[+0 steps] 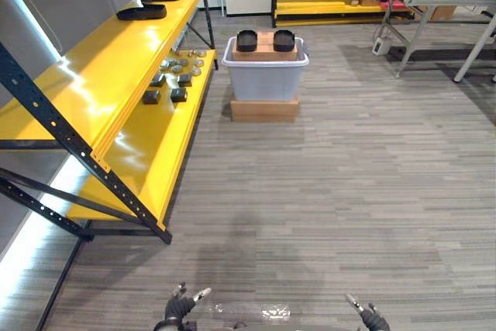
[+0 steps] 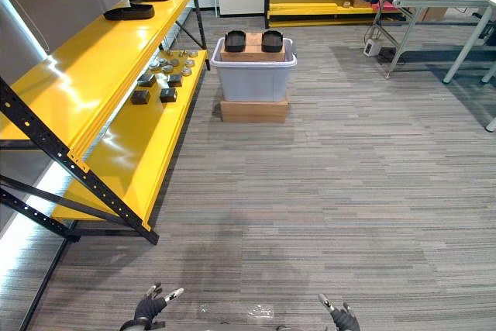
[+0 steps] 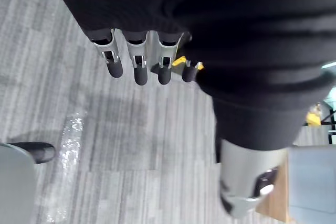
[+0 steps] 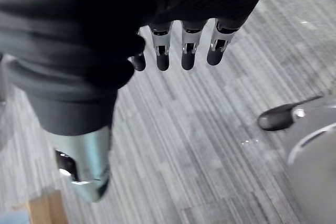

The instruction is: Walk over and take plastic housings, then place them on the shelf

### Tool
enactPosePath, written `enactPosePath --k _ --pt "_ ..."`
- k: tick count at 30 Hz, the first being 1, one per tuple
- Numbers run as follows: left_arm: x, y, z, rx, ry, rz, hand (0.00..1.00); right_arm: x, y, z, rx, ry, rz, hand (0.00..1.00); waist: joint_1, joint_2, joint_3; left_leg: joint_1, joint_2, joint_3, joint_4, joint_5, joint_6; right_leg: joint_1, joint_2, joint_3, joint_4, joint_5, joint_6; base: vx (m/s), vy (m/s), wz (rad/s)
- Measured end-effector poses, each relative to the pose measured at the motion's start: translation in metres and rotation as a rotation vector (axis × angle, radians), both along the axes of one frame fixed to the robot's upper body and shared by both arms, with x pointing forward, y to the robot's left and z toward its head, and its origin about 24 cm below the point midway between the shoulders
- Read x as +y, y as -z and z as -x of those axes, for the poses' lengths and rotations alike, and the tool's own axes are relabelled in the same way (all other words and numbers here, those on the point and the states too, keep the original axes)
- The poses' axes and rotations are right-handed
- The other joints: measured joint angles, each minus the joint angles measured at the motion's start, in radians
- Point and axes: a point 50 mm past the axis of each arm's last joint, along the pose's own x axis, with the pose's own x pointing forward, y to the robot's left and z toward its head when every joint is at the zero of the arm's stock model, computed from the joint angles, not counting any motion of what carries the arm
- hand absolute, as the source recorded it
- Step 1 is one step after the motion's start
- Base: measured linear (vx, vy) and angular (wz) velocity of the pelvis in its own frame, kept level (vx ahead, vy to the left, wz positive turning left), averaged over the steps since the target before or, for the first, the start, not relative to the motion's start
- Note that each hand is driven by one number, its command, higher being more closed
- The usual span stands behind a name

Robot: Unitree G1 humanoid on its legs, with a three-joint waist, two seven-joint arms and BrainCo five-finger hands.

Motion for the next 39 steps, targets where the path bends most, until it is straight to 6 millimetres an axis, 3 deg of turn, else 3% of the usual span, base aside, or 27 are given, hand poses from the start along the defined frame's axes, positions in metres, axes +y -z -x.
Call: enactPosePath --k 4,14,17,20,23,25,26,27,28,30,31,32,33,34,35,36,37,38,39 --pt "-0.001 -0.006 -0.008 -0.044 0.045 -0.028 0.0 0.0 -0.009 -0.018 -0.038 -0.123 0.064 0.0 -0.016 -0.011 0.027 0.023 -0.001 0.002 -0.001 -0.009 -0.014 0.035 -0.001 -0.02 -0.019 -0.001 0.005 0.12 -0.007 0.03" --pt "-0.001 -0.013 -0.017 -0.093 0.052 -0.039 0.0 -0.002 -0.011 -0.021 -0.026 -0.195 0.097 0.0 -0.019 0.0 0.033 0.061 0.001 0.056 0.015 -0.041 -0.06 0.069 -0.009 -0.019 -0.017 -0.023 0.042 0.1 -0.004 -0.09" --pt "0.004 -0.014 -0.017 -0.099 0.017 -0.044 0.0 -0.003 -0.012 -0.025 -0.036 -0.191 0.096 0.0 -0.019 -0.001 0.035 0.058 0.003 0.069 0.028 -0.05 -0.058 0.067 -0.009 -0.016 -0.015 -0.023 0.043 0.08 -0.019 -0.13" --pt "0.012 -0.017 -0.019 -0.119 -0.041 -0.062 0.0 -0.005 -0.014 -0.03 -0.057 -0.157 0.086 0.0 -0.018 0.005 0.043 0.037 0.013 0.101 0.103 -0.11 -0.038 0.061 -0.008 0.004 0.004 -0.043 0.058 0.07 -0.008 -0.24" --pt "0.018 -0.023 -0.022 -0.154 -0.101 -0.062 0.0 -0.011 -0.019 -0.039 -0.088 -0.102 0.091 0.0 -0.015 0.027 0.057 0.01 0.022 0.134 0.174 -0.198 0.002 -0.044 -0.022 0.02 0.214 -0.153 0.078 0.06 0.025 -0.26" --pt "0.021 -0.026 -0.025 -0.171 -0.122 -0.061 0.0 -0.011 -0.018 -0.04 -0.092 -0.079 0.076 0.0 -0.016 0.026 0.073 0.027 0.011 0.143 0.179 -0.246 0.032 -0.183 -0.063 0.001 0.525 -0.206 0.118 0.09 0.095 -0.11" --pt "0.023 -0.028 -0.027 -0.183 -0.122 -0.065 0.0 -0.009 -0.017 -0.04 -0.086 -0.077 0.069 0.0 -0.02 0.014 0.096 0.055 0.0 0.134 0.183 -0.267 0.046 -0.268 -0.101 -0.016 0.725 -0.204 0.115 0.14 0.092 0.01" --pt "0.024 -0.028 -0.027 -0.183 -0.122 -0.071 0.0 -0.009 -0.016 -0.037 -0.073 -0.074 0.064 0.0 -0.021 0.005 0.103 0.073 -0.007 0.13 0.185 -0.275 0.049 -0.297 -0.118 -0.024 0.798 -0.213 0.11 0.2 0.056 0.1" --pt "0.026 -0.027 -0.024 -0.172 -0.126 -0.079 0.0 -0.009 -0.013 -0.031 -0.054 -0.062 0.056 0.0 -0.023 0.008 0.114 0.106 -0.006 0.123 0.185 -0.296 0.048 -0.339 -0.135 -0.045 0.851 -0.245 0.087 0.28 0.048 0.14" --pt "0.029 -0.028 -0.026 -0.175 -0.133 -0.094 0.0 -0.01 -0.014 -0.032 -0.053 -0.06 0.052 0.0 -0.038 0.014 0.122 0.15 0.019 0.103 0.173 -0.305 0.042 -0.403 -0.136 -0.107 0.813 -0.271 0.054 0.34 0.004 0.31" --pt "0.029 -0.031 -0.032 -0.191 -0.129 -0.094 0.0 -0.011 -0.016 -0.038 -0.065 -0.08 0.061 0.0 -0.051 0.037 0.133 0.167 0.063 0.088 0.165 -0.304 0.038 -0.449 -0.099 -0.135 0.72 -0.259 0.04 0.38 -0.087 0.55" --pt "0.029 -0.034 -0.041 -0.215 -0.125 -0.094 0.0 -0.013 -0.018 -0.04 -0.073 -0.087 0.071 0.0 -0.056 0.049 0.142 0.176 0.094 0.068 0.161 -0.292 0.009 -0.499 -0.058 -0.13 0.587 -0.206 0.032 0.39 -0.106 0.6" --pt "0.029 -0.036 -0.045 -0.226 -0.123 -0.096 0.0 -0.014 -0.018 -0.039 -0.071 -0.087 0.074 0.0 -0.058 0.046 0.143 0.182 0.1 0.055 0.158 -0.285 -0.015 -0.513 -0.046 -0.117 0.508 -0.155 0.031 0.45 -0.155 0.61" --pt "0.03 -0.038 -0.05 -0.236 -0.121 -0.102 0.0 -0.015 -0.018 -0.038 -0.065 -0.086 0.079 0.0 -0.06 0.033 0.144 0.204 0.109 0.041 0.155 -0.284 -0.051 -0.524 -0.026 -0.087 0.344 -0.036 0.017 0.65 -0.277 0.65" --pt "0.031 -0.038 -0.05 -0.232 -0.128 -0.112 0.0 -0.016 -0.018 -0.036 -0.058 -0.089 0.088 0.0 -0.073 0.011 0.142 0.232 0.111 0.018 0.16 -0.3 -0.084 -0.523 -0.026 -0.063 0.289 0.117 -0.015 0.56 -0.251 0.71" --pt "0.028 -0.035 -0.05 -0.222 -0.132 -0.103 0.0 -0.02 -0.018 -0.035 -0.054 -0.089 0.097 0.0 -0.08 0.02 0.145 0.248 0.122 -0.001 0.164 -0.304 -0.091 -0.529 -0.023 -0.06 0.333 0.16 -0.057 0.67 -0.337 0.55" --pt "0.024 -0.035 -0.053 -0.225 -0.129 -0.09 0.0 -0.022 -0.022 -0.042 -0.073 -0.092 0.105 0.0 -0.08 0.041 0.15 0.236 0.153 -0.011 0.2 -0.273 -0.144 -0.554 -0.026 -0.081 0.437 0.083 -0.071 0.54 -0.29 0.37" --pt "0.021 -0.036 -0.055 -0.23 -0.13 -0.083 0.0 -0.021 -0.025 -0.048 -0.093 -0.098 0.105 0.0 -0.087 0.044 0.152 0.198 0.157 -0.034 0.288 -0.219 -0.172 -0.556 -0.029 -0.093 0.49 0.017 -0.081 0.65 -0.358 0.21" --pt "0.02 -0.035 -0.055 -0.229 -0.133 -0.079 0.0 -0.02 -0.025 -0.049 -0.097 -0.103 0.103 0.0 -0.085 0.046 0.153 0.171 0.161 -0.045 0.358 -0.182 -0.167 -0.542 -0.027 -0.1 0.499 -0.01 -0.086 0.57 -0.335 0.31"
